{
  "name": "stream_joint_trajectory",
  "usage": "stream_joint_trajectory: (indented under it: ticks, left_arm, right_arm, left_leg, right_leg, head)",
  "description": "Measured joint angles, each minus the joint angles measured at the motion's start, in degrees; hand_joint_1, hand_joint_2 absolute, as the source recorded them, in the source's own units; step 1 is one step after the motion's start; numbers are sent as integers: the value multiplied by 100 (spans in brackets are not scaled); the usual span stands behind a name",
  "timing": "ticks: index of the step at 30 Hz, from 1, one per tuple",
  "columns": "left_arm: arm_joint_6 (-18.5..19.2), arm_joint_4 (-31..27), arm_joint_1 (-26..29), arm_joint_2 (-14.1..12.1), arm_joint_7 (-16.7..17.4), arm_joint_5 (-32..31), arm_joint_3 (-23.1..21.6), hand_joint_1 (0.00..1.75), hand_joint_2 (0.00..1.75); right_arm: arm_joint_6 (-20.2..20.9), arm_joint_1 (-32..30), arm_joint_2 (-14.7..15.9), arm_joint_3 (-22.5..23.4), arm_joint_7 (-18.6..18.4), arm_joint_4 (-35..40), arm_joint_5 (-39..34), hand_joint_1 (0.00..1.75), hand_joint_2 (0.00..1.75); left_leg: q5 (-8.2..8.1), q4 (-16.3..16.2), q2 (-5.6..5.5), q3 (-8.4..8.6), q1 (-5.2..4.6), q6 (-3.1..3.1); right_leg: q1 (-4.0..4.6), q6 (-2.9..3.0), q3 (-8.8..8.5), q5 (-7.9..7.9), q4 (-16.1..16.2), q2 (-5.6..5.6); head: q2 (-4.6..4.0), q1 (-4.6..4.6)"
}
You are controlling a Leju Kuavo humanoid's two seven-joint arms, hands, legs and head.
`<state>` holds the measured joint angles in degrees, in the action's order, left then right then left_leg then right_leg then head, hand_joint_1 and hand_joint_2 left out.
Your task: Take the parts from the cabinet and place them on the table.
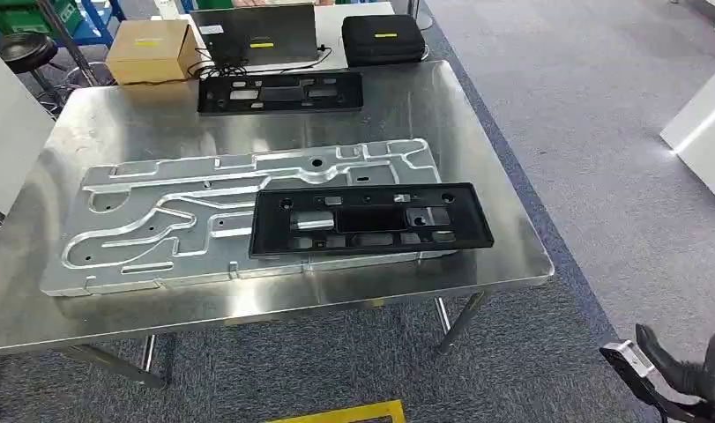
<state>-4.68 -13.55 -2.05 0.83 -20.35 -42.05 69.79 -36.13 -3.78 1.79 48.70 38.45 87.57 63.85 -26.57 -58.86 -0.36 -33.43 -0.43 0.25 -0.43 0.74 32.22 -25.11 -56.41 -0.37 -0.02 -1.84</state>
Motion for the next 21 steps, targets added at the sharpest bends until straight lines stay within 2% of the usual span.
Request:
stream_joint_trajectory:
  ticks: [1,3,4,5,6,8,9,10,11,13,14,15,16,18,19,20,21]
  left_arm:
    - [2,0,-2,7,0,-11,16,0,0]
    - [4,0,-8,9,-7,-50,24,0,0]
    - [13,0,-9,11,-4,-70,29,0,0]
    - [18,0,-5,16,-2,-85,35,0,0]
    - [20,0,-5,20,15,-116,44,0,0]
    - [15,-2,-20,26,46,-138,66,0,0]
    - [13,-4,-37,29,48,-170,74,0,0]
    - [13,-4,-47,35,61,-177,81,0,0]
    - [9,-4,-43,46,68,-186,101,0,0]
    - [11,-7,-30,55,66,-195,151,0,0]
    - [13,-7,-18,72,59,-221,162,0,0]
    - [22,-7,-31,85,55,-229,166,0,0]
    - [35,-9,-31,96,48,-236,166,0,0]
    - [70,-9,-9,116,48,-291,168,0,0]
    - [87,-9,-2,125,48,-299,168,0,0]
    - [96,-7,3,129,50,-313,171,0,0]
    - [120,-7,11,138,55,-334,171,0,0]
  right_arm:
    - [13,31,4,170,-46,-245,157,0,0]
    - [-9,87,46,503,-105,-857,487,0,0]
    - [-39,114,68,658,-105,-1184,596,0,0]
    - [-68,147,85,785,-103,-1460,694,0,0]
    - [-125,185,114,933,-100,-1766,804,0,0]
    - [-223,253,190,1287,-103,-2456,1017,0,0]
    - [-264,282,229,1456,-98,-2769,1072,0,0]
    - [-271,285,265,1573,-139,-3021,1154,0,0]
    - [-267,322,323,1688,-219,-3277,1255,0,0]
    - [-267,370,383,1866,-402,-3832,1447,0,0]
    - [-267,367,400,1973,-496,-4107,1514,0,0]
    - [-258,371,406,2073,-561,-4371,1545,0,0]
    - [-240,385,417,2157,-599,-4588,1543,0,0]
    - [-203,460,424,2330,-691,-5031,1490,0,0]
    - [-203,485,422,2403,-721,-5261,1490,0,0]
    - [-188,497,413,2439,-756,-5442,1490,0,0]
    - [-90,515,404,2482,-832,-5628,1477,0,0]
  left_leg:
    - [-286,-303,3,-100,13,-20]
    - [-846,-1188,4,-398,50,-69]
    - [-993,-1511,4,-475,59,-86]
    - [-991,-1560,5,-430,69,-97]
    - [-889,-1346,5,-248,77,-100]
    - [-521,-318,5,439,89,-87]
    - [-481,242,-1,796,90,-61]
    - [-462,247,-5,744,28,-30]
    - [-422,254,-7,735,47,21]
    - [-369,250,0,724,0,89]
    - [-270,304,7,693,20,143]
    - [-191,315,45,644,44,185]
    - [-136,315,53,568,44,239]
    - [-34,311,69,426,37,247]
    - [20,302,75,347,28,244]
    - [73,289,75,285,24,235]
    - [119,273,76,208,21,221]
  right_leg:
    - [-6,35,38,26,-1,-3]
    - [0,33,136,94,-7,-13]
    - [0,24,196,135,-15,-18]
    - [-4,13,255,171,-26,-18]
    - [-10,-1,310,205,-44,-17]
    - [-22,-45,410,266,-86,-17]
    - [-22,-77,441,304,-122,-21]
    - [0,-121,449,338,-117,-28]
    - [4,-157,448,363,-113,-22]
    - [-34,-233,428,445,-59,-16]
    - [-33,-275,436,512,-36,-8]
    - [-60,-293,481,344,-116,14]
    - [-65,-306,580,-34,-372,14]
    - [-69,-347,806,-714,-1202,18]
    - [-72,-362,892,-916,-1621,18]
    - [-79,-365,879,-931,-1844,17]
    - [-83,-362,733,-805,-1793,17]
  head:
    - [0,0]
    - [0,-2]
    - [0,0]
    - [0,-2]
    - [0,-2]
    - [0,-2]
    - [0,-2]
    - [0,0]
    - [0,0]
    - [0,0]
    - [0,0]
    - [0,2]
    - [0,2]
    - [0,2]
    - [0,2]
    - [0,2]
    - [0,2]
